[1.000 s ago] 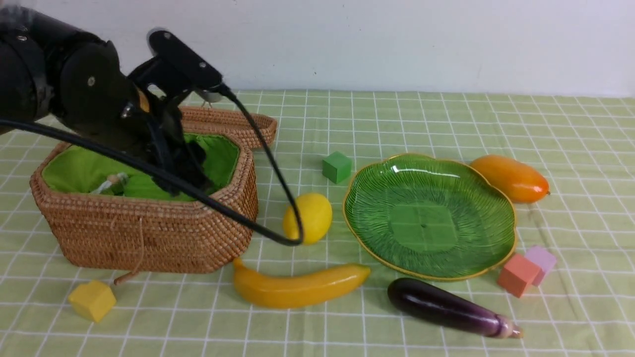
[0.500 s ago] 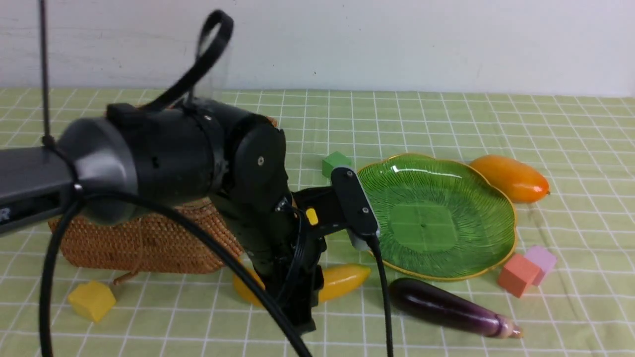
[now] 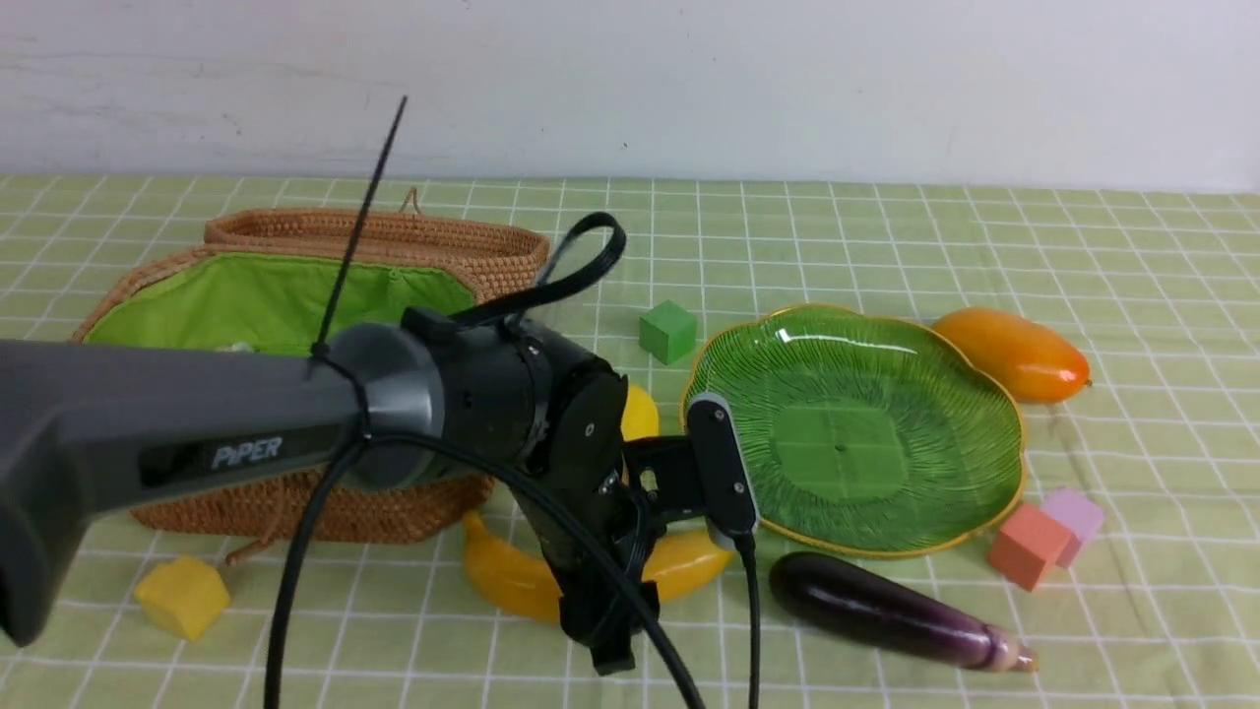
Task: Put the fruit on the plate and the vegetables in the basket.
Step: Use the left arm to grab a banana and put it into the right plate
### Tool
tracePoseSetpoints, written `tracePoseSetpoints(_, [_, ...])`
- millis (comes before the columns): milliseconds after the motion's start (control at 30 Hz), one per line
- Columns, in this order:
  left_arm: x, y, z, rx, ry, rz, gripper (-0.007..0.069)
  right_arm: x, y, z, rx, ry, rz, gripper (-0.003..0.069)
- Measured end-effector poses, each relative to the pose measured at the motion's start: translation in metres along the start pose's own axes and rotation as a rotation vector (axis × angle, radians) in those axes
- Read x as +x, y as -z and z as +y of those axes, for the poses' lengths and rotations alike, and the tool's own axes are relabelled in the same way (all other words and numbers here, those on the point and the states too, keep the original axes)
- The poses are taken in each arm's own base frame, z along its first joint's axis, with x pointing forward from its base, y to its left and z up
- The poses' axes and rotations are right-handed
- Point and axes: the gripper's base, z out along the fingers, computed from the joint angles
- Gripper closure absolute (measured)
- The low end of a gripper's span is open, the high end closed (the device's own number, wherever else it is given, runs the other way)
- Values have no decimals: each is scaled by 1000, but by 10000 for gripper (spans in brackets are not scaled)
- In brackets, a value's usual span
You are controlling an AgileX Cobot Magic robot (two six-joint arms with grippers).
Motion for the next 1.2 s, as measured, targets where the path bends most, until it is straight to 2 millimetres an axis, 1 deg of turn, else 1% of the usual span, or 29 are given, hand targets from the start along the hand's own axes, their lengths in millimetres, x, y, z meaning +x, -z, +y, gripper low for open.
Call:
tracePoseSetpoints(33, [1, -2, -1, 7, 2, 10, 197, 0, 0, 0, 0, 0, 0, 531])
tracePoseSetpoints(67, [0, -2, 0, 2, 6, 7, 242, 0, 0, 0, 0, 0, 0, 531])
tracePoseSetpoints(100, [0, -3, 0, 2, 12, 9, 255, 0, 0, 0, 0, 0, 0, 531])
tracePoseSetpoints(133, [0, -3, 0, 4, 28, 11, 302, 0, 0, 0, 0, 0, 0, 531])
tracePoseSetpoints(167, [0, -3, 0, 4, 43, 11, 312, 0, 0, 0, 0, 0, -1, 531])
tracePoseSetpoints(333, [-1, 2, 2, 32, 64, 52, 309, 0, 0, 0, 0, -4, -1, 531])
tracePoseSetpoints(400, [-5, 10, 2, 52, 65, 75, 309, 0, 0, -1, 7, -20, 3, 531])
tracePoseSetpoints(433, [-13, 22, 4, 44, 62, 55, 309, 1, 0, -2, 25, -37, 11, 531])
tracePoseSetpoints(467, [-14, 26, 5, 42, 63, 50, 309, 1, 0, -2, 27, -40, 12, 531])
tracePoseSetpoints(500, [-27, 46, 7, 17, 66, -8, 309, 3, 0, -6, 64, -64, 28, 531])
tracePoseSetpoints(533, [-32, 53, 8, 8, 70, -34, 309, 3, 0, -7, 78, -68, 34, 531])
tracePoseSetpoints(567, [-43, 69, 10, -13, 83, -95, 309, 4, 1, -10, 111, -95, 45, 531])
tracePoseSetpoints(600, [-50, 79, 12, -30, 93, -141, 309, 5, 1, -12, 134, -110, 52, 531])
tracePoseSetpoints(633, [-56, 86, 14, -43, 106, -177, 309, 6, 1, -14, 158, -131, 58, 531])
tracePoseSetpoints(667, [-66, 96, 18, -63, 137, -253, 309, 7, 2, -17, 195, -143, 62, 531])
tracePoseSetpoints(767, [-86, 106, 28, -106, 217, -418, 309, 8, 4, -25, 284, -174, 67, 531])
tracePoseSetpoints(833, [-93, 103, 32, -121, 246, -473, 309, 8, 5, -28, 317, -182, 60, 531])
tracePoseSetpoints(867, [-99, 97, 37, -132, 269, -509, 309, 8, 5, -30, 340, -195, 53, 531])
tracePoseSetpoints(900, [-102, 96, 39, -136, 280, -527, 309, 7, 6, -31, 351, -196, 50, 531])
tracePoseSetpoints(1067, [-122, 60, 50, -107, 360, -579, 309, 7, 8, -37, 425, -234, 34, 531])
tracePoseSetpoints(1200, [-129, 43, 54, -100, 373, -582, 309, 7, 9, -38, 439, -235, 24, 531])
